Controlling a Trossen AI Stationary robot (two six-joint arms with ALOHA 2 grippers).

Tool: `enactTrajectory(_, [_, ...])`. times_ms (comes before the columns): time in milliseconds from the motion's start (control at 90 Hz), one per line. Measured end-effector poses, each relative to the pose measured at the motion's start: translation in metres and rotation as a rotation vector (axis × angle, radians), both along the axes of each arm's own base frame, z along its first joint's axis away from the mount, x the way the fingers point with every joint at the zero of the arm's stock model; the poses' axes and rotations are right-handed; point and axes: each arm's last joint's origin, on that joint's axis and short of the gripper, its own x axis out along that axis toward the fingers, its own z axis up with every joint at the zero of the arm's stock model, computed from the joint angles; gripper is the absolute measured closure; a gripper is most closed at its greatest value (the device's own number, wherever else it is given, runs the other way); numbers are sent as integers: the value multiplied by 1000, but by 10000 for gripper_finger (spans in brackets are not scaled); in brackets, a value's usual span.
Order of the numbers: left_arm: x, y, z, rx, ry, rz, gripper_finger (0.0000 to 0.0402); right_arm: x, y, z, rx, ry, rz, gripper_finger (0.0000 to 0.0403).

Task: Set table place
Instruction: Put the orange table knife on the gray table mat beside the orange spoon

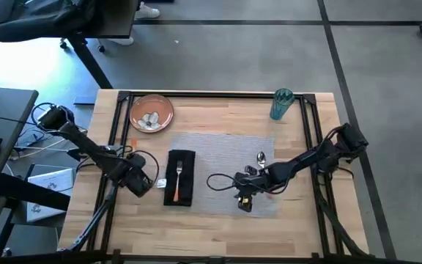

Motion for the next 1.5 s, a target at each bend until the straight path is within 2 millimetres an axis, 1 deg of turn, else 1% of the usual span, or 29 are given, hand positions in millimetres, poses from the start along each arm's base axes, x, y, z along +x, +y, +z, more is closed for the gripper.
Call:
enactTrajectory(122, [4,4,-8,7,13,32,314,0,0,0,-1,-2,0,231])
enactTrajectory(244, [4,6,-21,-2,91,27,314,0,0,0,-4,-2,7,231])
enactTrajectory(367, [5,3,-31,-18,152,17,314,0,0,0,-4,-2,7,231])
enactTrajectory(467, [7,-2,-32,-28,126,-11,314,0,1,0,-4,-2,10,231])
enactTrajectory(567, [12,-14,-28,-68,63,-42,314,0,1,0,-2,-1,11,231])
enactTrajectory(700, [24,-43,-16,-211,-64,-83,321,0,1,0,11,3,10,231])
enactTrajectory(811, [29,-62,-15,-289,-181,-128,331,-1,2,0,13,3,9,231])
enactTrajectory(867, [30,-69,-16,-315,-210,-141,337,0,2,0,13,3,9,231])
enactTrajectory(989, [23,-72,-16,-299,-192,-135,352,0,2,0,13,3,9,231])
enactTrajectory(1067, [21,-75,-12,-305,-197,-151,359,-1,2,0,13,4,9,231])
enactTrajectory(1200, [24,-82,14,-279,-187,-260,371,-1,2,0,12,3,11,231])
enactTrajectory(1278, [25,-82,31,-213,-168,-304,376,-1,2,0,12,3,12,231])
enactTrajectory(1344, [25,-83,40,-151,-193,-323,378,-1,2,0,12,3,12,231])
enactTrajectory(1422, [24,-82,41,-54,-245,-337,379,0,2,0,12,1,12,231])
enactTrajectory(1500, [23,-79,36,-6,-279,-287,372,0,2,0,14,-2,11,231])
